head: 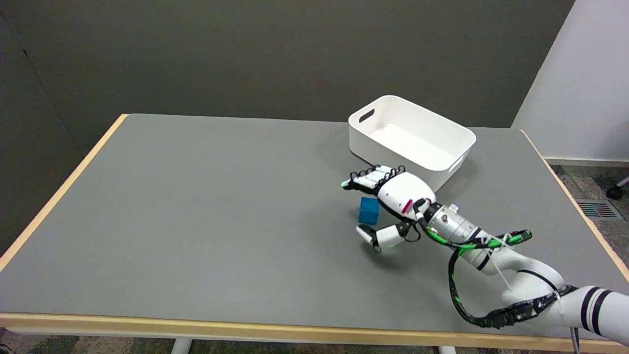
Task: Pick up blue wooden cube.
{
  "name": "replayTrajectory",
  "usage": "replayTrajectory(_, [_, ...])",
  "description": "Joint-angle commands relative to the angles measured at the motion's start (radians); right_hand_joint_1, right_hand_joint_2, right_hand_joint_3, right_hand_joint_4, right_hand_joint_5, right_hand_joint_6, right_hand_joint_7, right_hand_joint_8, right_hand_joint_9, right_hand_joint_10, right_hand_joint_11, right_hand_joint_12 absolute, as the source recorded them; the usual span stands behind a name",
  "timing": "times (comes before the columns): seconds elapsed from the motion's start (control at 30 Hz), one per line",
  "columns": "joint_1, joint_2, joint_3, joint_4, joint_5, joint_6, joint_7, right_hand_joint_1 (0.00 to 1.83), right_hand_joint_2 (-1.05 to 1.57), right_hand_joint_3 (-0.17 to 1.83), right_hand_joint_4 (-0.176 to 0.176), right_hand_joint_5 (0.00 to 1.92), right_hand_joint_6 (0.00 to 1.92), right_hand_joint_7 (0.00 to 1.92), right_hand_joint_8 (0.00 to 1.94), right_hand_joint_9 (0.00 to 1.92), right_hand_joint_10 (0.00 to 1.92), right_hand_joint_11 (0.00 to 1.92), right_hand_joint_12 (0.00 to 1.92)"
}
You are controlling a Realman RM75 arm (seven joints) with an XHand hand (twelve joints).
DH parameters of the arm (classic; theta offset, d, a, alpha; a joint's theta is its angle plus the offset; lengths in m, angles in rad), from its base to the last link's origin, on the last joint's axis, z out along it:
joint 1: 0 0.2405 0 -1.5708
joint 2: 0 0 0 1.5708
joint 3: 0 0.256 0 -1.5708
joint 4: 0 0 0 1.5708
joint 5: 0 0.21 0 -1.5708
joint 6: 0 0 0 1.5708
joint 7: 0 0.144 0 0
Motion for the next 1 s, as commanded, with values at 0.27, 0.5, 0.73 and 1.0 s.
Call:
replayTrajectory(0.27, [-0.009, -0.048, 0.12, 0.052, 0.0, -0.107, -0.049, 0.66, 0.62, 0.95, 0.018, 0.32, 0.6, 0.51, 0.57, 0.47, 0.99, 0.36, 1.5])
replayTrajectory(0.5, [-0.056, -0.029, 0.092, 0.056, 0.005, -0.107, -0.048, 0.66, 0.61, 0.96, 0.018, 0.33, 0.62, 0.52, 0.59, 0.48, 0.99, 0.37, 1.52])
replayTrajectory(0.73, [-0.077, -0.034, 0.095, 0.06, 0.005, -0.094, -0.045, 0.67, 0.61, 0.95, 0.015, 0.33, 0.62, 0.53, 0.6, 0.48, 1.01, 0.38, 1.53])
replayTrajectory(1.0, [-0.076, -0.035, 0.101, 0.052, 0.01, -0.024, -0.042, 0.68, 0.64, 0.93, 0.022, 0.38, 0.72, 0.56, 0.64, 0.52, 1.06, 0.39, 1.52])
